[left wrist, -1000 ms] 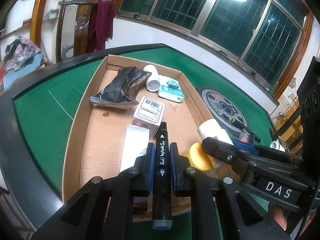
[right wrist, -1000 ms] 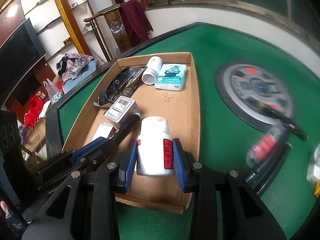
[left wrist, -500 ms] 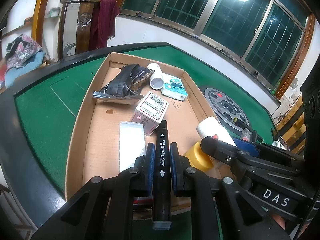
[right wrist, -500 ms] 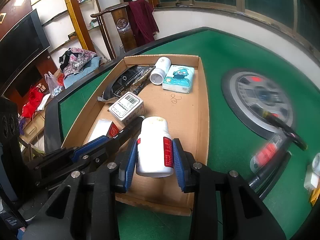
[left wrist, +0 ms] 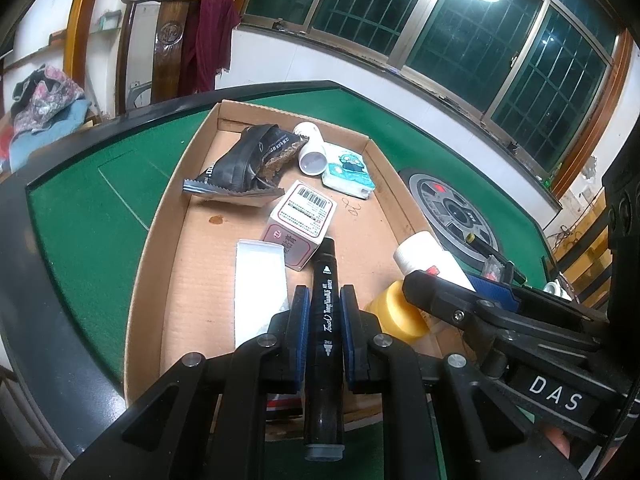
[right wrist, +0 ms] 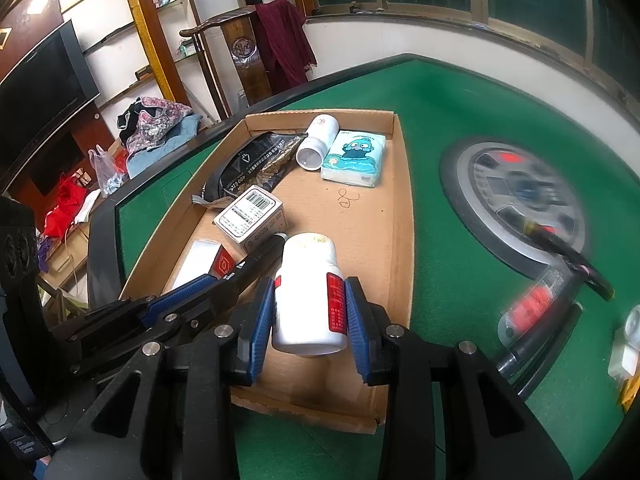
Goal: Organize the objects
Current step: 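Lower the white pill bottle into the tray and open the right gripper while the left gripper releases the marker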
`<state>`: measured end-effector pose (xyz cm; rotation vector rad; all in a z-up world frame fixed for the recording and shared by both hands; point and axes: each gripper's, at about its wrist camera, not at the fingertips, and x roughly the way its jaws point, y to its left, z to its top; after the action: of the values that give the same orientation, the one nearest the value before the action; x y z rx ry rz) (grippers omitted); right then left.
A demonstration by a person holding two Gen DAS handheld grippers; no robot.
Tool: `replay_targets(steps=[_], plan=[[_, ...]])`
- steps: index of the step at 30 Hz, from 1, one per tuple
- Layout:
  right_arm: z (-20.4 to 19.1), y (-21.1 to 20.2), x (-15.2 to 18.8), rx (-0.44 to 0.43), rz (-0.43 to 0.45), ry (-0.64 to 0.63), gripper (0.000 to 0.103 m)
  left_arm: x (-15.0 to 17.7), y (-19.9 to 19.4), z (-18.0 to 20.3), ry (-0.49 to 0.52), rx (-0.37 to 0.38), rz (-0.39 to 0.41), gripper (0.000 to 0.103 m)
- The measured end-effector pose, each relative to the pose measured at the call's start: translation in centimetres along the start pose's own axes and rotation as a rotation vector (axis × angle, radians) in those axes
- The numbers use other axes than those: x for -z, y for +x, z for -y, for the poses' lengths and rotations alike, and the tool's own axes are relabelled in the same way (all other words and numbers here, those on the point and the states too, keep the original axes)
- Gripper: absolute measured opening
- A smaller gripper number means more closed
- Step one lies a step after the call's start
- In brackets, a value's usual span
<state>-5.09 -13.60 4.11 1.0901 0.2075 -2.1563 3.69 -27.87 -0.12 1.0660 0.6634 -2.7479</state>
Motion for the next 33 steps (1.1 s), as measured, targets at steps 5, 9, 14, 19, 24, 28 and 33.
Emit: replay_targets(steps=[5,9,14,19,24,28,33], plan=[[0.4,0.1,-0.1,-0.023,-0.006,0.019,0.033,0.0,0.1,-0.1,-0.010,0.013,-0.005,0.013],[0.8,0.1,-0.1,-0.045,-0.012,0.034,0.033,-0.1,0.1,-0.2,-0.023,0.020,-0.005,0.013],[1.4,-0.7,-0.4,-0.083,0.012,0.070,0.033,-0.1,-0.2,-0.5,-0.049,0.050,-0.005,0.022],[1.7,-1.7,-0.7,-0.091,0.039,0.082,0.033,-0.3,-1.1,-0.6,-0.064,0.062,0.016,0.042],[2.0,-2.6,-0.9,-0.102,0.058,0.094,0.033,-0.5,-2.1,-0.7,-0.077,0.063,0.031,0.044],[2.4,-3.2,-1.0,-0.120,0.061,0.112,0.033,-0.6,-2.5,-0.5,-0.078,0.063,0.036,0.044],[3.6,-4.3,-0.9,-0.139,0.066,0.147,0.033,-0.6,-3.1,0.5,-0.052,0.068,0.042,0.044]])
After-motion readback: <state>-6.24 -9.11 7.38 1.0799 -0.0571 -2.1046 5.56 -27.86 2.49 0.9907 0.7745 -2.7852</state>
